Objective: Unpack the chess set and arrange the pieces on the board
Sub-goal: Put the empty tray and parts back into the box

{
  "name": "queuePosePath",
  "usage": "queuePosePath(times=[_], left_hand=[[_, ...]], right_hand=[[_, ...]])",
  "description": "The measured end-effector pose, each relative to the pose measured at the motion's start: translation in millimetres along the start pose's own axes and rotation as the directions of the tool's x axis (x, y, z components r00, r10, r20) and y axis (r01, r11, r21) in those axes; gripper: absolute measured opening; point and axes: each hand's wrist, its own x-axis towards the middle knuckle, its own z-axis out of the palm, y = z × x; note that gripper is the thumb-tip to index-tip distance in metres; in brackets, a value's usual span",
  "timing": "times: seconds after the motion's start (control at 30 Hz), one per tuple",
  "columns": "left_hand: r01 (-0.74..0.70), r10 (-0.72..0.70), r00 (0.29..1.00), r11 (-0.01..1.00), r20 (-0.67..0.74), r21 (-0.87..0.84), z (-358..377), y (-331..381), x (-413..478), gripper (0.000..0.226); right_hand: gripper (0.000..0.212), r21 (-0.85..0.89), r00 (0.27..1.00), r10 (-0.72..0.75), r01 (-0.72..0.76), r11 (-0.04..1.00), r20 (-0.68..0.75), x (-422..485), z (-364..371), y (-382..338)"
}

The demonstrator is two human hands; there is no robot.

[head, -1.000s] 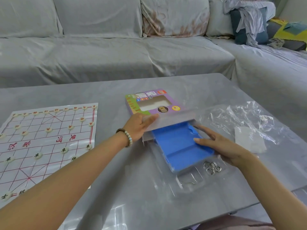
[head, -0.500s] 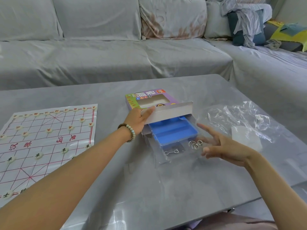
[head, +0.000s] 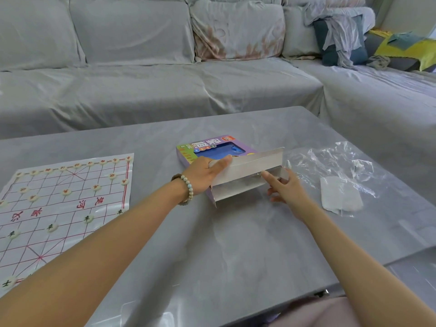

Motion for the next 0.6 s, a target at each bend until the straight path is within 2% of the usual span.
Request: queuePosePath(times=[0.1,0.2,0.27,0.33,0.37,0.47,0.6], left_hand=[[0.022,-0.022,1.000,0.999,0.013,-0.040,3,2,4,0.052],[0.021,-0.028,0.998,0.992,-0.059,-0.125,15,10,13,0.052],[0.033,-0.040,0.997,0.994,-0.070,-0.102,25,24,19,0.052],[0.079,-0.080,0.997,0.996,-0.016,-0.047,35,38,25,0.054],[0.089,-0.088,0.996,0.995,0.031,-0.040,40,41,28,0.057],[0.093,-0.073,0.985,0.988,0.158,-0.125,50,42,28,0.060],[0.114,-0.090,0.988,0.974,0.126,-0.198,49,34,25,0.060]], right_hand=[[0.070,0.086,0.998,0.052,-0.050,0.995,-0.026,-5,2,1],[0.063,0.370,0.981,0.159,-0.188,0.910,0.107,-20,13,-1],[0.075,0.516,0.960,0.122,-0.240,0.822,0.252,-32,20,-2],[0.083,0.543,0.934,0.035,-0.236,0.806,0.355,-40,26,-2],[0.080,0.535,0.926,0.016,-0.232,0.812,0.377,-42,28,-1],[0.075,0.555,0.945,0.028,-0.215,0.804,0.326,-38,28,5],[0.079,0.529,0.978,0.038,-0.142,0.837,0.203,-34,31,10]])
